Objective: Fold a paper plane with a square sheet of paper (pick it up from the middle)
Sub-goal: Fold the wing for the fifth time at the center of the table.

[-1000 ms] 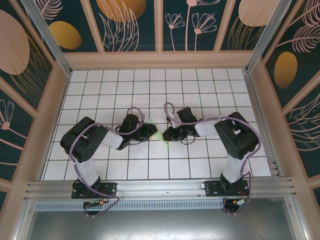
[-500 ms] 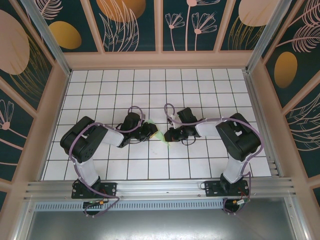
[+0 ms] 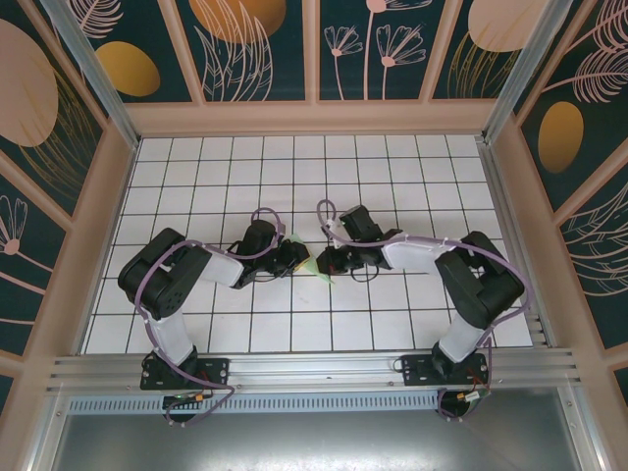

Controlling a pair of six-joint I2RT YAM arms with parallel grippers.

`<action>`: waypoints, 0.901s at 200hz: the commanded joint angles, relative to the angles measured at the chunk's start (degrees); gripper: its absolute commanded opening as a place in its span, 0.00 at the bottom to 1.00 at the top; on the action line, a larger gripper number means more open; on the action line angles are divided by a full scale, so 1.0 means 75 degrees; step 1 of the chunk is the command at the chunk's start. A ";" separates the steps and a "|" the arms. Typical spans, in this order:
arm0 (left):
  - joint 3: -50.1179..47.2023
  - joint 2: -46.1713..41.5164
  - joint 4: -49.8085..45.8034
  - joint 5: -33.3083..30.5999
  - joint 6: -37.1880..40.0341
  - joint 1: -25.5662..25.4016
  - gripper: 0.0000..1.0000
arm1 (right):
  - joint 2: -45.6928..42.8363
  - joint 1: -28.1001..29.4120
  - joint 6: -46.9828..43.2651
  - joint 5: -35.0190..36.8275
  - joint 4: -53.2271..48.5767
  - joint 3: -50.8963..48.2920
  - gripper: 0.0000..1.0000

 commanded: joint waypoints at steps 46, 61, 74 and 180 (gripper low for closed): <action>-0.0017 0.0554 -0.1364 -0.0931 0.0155 -0.0035 0.23 | 0.0740 0.0270 -0.0002 0.0537 -0.0449 0.0432 0.00; -0.0011 0.0572 -0.1409 -0.0932 0.0163 -0.0031 0.22 | 0.0776 0.0220 -0.0014 0.0572 -0.0464 0.0400 0.00; -0.0006 0.0586 -0.1435 -0.0944 0.0172 -0.0027 0.22 | 0.0805 0.0174 -0.0026 0.0580 -0.0413 0.0349 0.00; 0.0053 0.0670 -0.1921 -0.1212 0.0284 -0.0035 0.21 | 0.0877 -0.0188 -0.0456 0.0458 -0.0594 -0.0049 0.00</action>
